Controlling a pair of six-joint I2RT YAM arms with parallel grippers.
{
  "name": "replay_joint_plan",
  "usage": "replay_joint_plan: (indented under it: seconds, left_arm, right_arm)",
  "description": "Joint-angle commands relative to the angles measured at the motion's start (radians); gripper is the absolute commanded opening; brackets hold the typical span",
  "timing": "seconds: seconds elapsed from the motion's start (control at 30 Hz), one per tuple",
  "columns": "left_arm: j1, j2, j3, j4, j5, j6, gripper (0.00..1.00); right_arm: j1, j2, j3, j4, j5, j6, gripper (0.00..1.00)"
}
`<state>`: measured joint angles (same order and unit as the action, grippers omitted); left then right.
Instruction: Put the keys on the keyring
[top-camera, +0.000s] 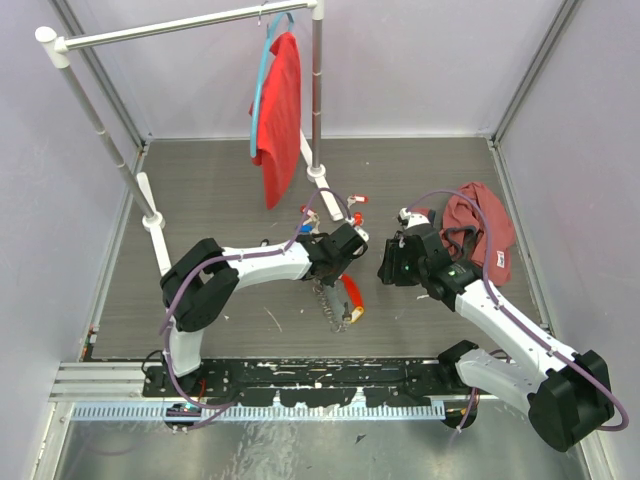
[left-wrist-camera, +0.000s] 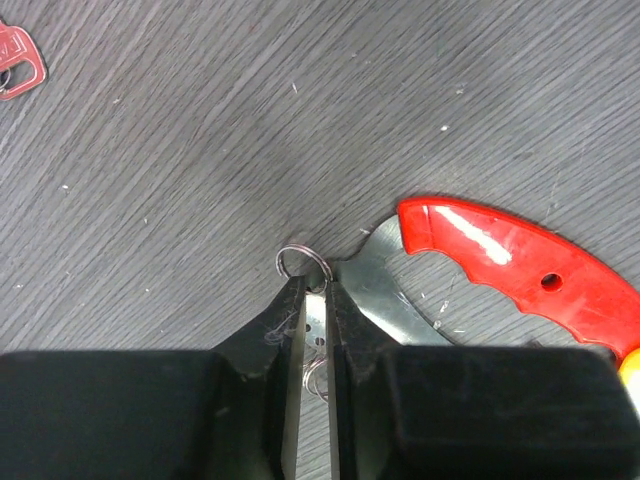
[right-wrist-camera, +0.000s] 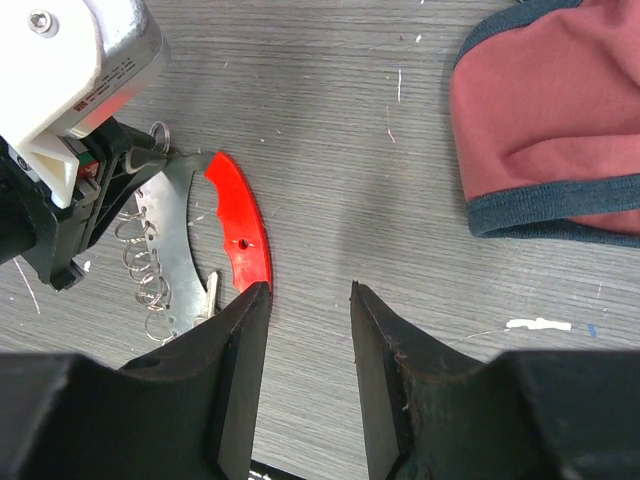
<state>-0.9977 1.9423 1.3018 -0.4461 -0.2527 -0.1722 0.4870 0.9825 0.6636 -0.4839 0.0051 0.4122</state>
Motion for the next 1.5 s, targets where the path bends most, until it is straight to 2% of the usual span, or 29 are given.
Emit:
replay_joint_plan:
  seconds: [0.0, 0.17, 0.33, 0.6, 0.7, 0.73, 0.8, 0.87, 1.0, 1.1, 1.17, 1.33, 1.47]
  left_arm:
    - [-0.001, 0.023, 0.027, 0.014, -0.029, 0.013, 0.16]
    - [-0.001, 0.001, 0.014, 0.017, -0.068, 0.015, 0.00]
    - [-0.001, -0.064, -0.028, 0.053, -0.081, 0.016, 0.00]
    - [0.000, -0.205, -0.142, 0.182, -0.007, -0.012, 0.00]
    - [0.015, -0.209, -0.140, 0.170, 0.007, -0.039, 0.00]
    - [0.024, -0.204, -0.136, 0.162, 0.022, -0.055, 0.06]
    - [0.038, -0.198, -0.131, 0.162, 0.047, -0.087, 0.28]
    - [0.050, -0.193, -0.131, 0.168, 0.076, -0.113, 0.36]
    - [0.108, -0.184, -0.124, 0.153, 0.162, -0.195, 0.39]
    - [0.114, -0.185, -0.111, 0.137, 0.160, -0.228, 0.42]
    - [0.104, -0.171, -0.076, 0.098, 0.123, -0.255, 0.43]
    - [0.045, -0.084, 0.058, -0.080, -0.093, -0.344, 0.43]
    - [0.026, -0.028, 0.098, -0.116, -0.130, -0.428, 0.35]
  right_arm:
    - [-0.004, 0.000, 0.016, 0.014, -0.008, -0.019, 0.43]
    - [-0.004, -0.005, 0.027, 0.010, -0.005, -0.019, 0.43]
    - [-0.003, -0.022, 0.040, 0.007, -0.007, -0.021, 0.43]
    - [-0.005, -0.076, 0.030, 0.033, -0.046, -0.040, 0.44]
    - [-0.005, -0.077, 0.030, 0.025, -0.047, -0.045, 0.46]
    - [-0.004, -0.074, 0.030, 0.024, -0.050, -0.046, 0.47]
    - [-0.004, -0.074, 0.029, 0.022, -0.053, -0.045, 0.50]
    - [-0.004, -0.080, 0.028, 0.020, -0.046, -0.043, 0.51]
    - [-0.004, -0.077, 0.029, 0.011, -0.043, -0.044, 0.53]
    - [-0.005, -0.077, 0.026, 0.009, -0.044, -0.042, 0.53]
    - [-0.004, -0.081, 0.023, 0.008, -0.036, -0.036, 0.53]
    - [-0.004, -0.100, 0.024, -0.010, 0.000, -0.018, 0.53]
    - [-0.004, -0.120, 0.027, -0.030, 0.019, -0.008, 0.53]
